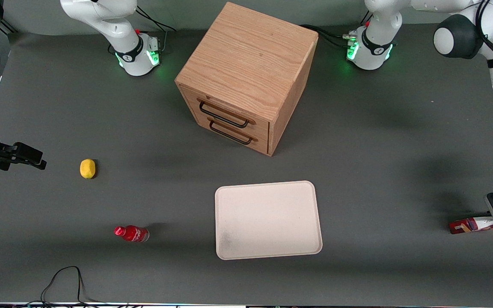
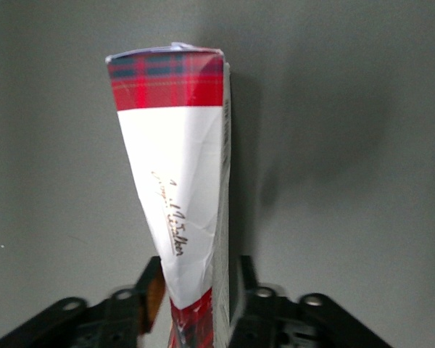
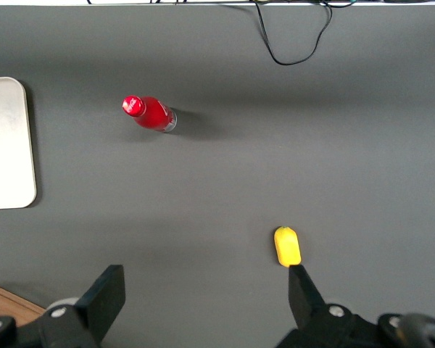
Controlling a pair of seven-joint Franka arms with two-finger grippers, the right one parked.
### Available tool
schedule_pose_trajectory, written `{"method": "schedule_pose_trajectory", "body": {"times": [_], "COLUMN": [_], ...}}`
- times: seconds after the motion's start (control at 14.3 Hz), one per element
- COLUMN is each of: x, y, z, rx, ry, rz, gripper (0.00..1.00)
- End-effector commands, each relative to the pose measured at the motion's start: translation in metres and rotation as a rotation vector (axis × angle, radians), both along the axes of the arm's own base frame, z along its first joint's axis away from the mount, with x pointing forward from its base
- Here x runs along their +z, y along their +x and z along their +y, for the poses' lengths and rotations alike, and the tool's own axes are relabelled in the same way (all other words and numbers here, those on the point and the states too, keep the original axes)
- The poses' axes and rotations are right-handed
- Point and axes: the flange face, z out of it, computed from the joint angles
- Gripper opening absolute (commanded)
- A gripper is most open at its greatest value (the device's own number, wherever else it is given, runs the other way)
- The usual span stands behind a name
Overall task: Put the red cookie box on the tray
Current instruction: 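Close the left gripper on the cookie box's end, then lift the cookie box and carry it over the cream tray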
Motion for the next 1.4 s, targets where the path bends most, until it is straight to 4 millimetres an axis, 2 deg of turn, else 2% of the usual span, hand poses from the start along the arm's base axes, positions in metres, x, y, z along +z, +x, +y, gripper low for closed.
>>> {"method": "schedule_pose_trajectory", "body": {"times": [0.0, 0.35, 0.49, 0.63, 0.91, 1.12, 1.33], "x": [0.005, 0.021, 0.041, 0.077, 0.165, 0.223, 0.262], "y": [0.006, 0.011, 0.008, 0.003, -0.012, -0.034, -0.041], "z": [0.001, -0.007, -0.014, -0.024, -0.089, -0.150, -0.231], "rx": [-0.015, -0.018, 0.065, 0.206, 0.563, 0.864, 1.112], "ry": [0.000, -0.001, -0.083, -0.133, -0.164, -0.154, -0.117], "rz": [-0.025, -0.052, -0.040, -0.015, 0.078, 0.168, 0.217], "gripper": [0.00, 0.00, 0.00, 0.00, 0.00, 0.00, 0.00]}}
